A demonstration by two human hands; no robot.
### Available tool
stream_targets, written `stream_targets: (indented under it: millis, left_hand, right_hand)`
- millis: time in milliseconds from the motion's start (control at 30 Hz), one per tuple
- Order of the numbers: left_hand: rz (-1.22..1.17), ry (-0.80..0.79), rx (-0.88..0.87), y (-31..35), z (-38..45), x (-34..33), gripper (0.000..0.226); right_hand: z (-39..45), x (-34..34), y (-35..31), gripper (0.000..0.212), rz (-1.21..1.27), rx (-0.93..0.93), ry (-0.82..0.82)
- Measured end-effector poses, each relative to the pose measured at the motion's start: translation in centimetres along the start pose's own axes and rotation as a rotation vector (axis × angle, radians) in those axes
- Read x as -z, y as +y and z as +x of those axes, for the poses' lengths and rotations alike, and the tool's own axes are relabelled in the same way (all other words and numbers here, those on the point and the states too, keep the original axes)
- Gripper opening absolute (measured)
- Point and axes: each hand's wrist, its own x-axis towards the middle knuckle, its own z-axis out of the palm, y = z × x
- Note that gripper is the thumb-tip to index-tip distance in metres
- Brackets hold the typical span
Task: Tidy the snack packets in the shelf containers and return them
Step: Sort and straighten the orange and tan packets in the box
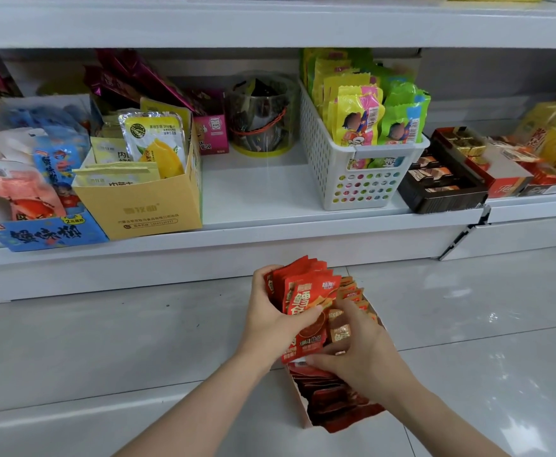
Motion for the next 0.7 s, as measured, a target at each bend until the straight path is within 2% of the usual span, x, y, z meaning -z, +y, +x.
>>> stream_targets:
  millis: [100, 200, 333, 400, 500, 567, 633, 700]
  left_hand:
    - [0.124, -0.022, -0.053, -0.3, -0.2, 0.4, 0.082]
    - [0.345, -0.049, -0.124, -0.7, -0.3, 0.9, 0.088]
    - [0.659, -0.019, -0.226, -1.1, 0.1, 1.3, 0.095]
    - [0.662, -0.107, -0.198, -0.9, 0.7, 1.8, 0.098]
    - [0.616, -0.336, -0.127, -0.4, 1.8, 3.7, 0.101]
    - [0.674, -0.437, -0.143, -0.2, 2.1, 4.5, 0.105]
    - [0.719, -0.395, -0.225, -0.2, 1.7, 4.5, 0.1]
    - [0.725, -0.288, -0.345, -0.7, 1.0, 3.5, 0.093]
  right_hand:
    - [0.3, -0.2, -0.3, 0.082, 0.112, -0.026, -0.031]
    - [0.3, -0.3, 0.1, 0.064, 0.282, -0.057, -0.067]
    - [-0.1, -0.4, 0.8, 0.063, 0.349, -0.038, -0.093]
    - [0.0, -0.6, 1.1, 0.067, 0.389, -0.034, -0.081]
    - [0.4, -0.9, 1.3, 0.071, 0.417, -0.033, -0.062]
    - [0.5, -0.9, 1.5, 0.072, 0.433, -0.029, -0.081]
    - [0.4, -0.9, 1.5, 0.073, 0.427, -0.005, -0.1]
    - [0.3, -1.2, 1.6, 0.078, 0.408, 0.016, -0.107]
